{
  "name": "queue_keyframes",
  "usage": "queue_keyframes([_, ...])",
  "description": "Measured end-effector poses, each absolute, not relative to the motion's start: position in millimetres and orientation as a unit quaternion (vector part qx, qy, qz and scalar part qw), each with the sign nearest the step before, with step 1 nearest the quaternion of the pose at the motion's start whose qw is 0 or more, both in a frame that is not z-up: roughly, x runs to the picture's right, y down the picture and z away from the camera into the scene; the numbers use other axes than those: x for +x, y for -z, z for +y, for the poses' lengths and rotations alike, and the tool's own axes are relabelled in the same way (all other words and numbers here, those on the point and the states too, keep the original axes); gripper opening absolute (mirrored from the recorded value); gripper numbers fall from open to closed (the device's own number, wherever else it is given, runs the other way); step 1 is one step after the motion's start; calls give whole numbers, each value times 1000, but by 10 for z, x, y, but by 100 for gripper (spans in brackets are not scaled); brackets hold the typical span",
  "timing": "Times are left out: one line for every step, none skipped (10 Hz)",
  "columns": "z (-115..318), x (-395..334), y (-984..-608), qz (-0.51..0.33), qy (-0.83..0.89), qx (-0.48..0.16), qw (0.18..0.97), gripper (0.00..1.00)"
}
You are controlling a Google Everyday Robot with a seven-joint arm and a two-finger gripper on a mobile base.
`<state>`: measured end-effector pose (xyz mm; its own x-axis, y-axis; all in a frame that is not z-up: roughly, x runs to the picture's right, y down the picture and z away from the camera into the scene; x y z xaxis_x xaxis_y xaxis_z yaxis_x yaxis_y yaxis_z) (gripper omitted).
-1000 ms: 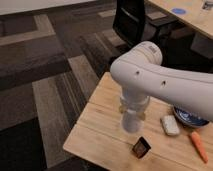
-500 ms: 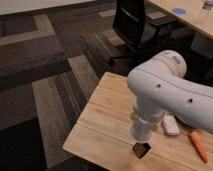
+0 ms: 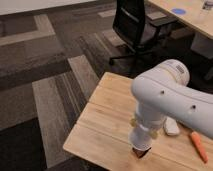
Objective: Place the ceramic cup over the eraser
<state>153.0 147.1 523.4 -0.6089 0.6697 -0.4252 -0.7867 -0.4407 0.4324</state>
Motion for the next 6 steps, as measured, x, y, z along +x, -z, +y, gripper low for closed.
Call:
queue_keyframes([1509,1570,-5218,309,-846,-92,424,0])
queue_keyframes([1528,1589,-5214,311,-848,-90,421,0])
queue_keyframes([1538,1598,-5214,312,-848,-89,419,0])
queue_keyframes([1544,1602,-5218,311,-849,-90,418,0])
queue_keyframes([1555,1602,-5222,311,-850,-91,416,0])
queue_keyframes([1567,1601,-5223,311,-850,-91,414,0])
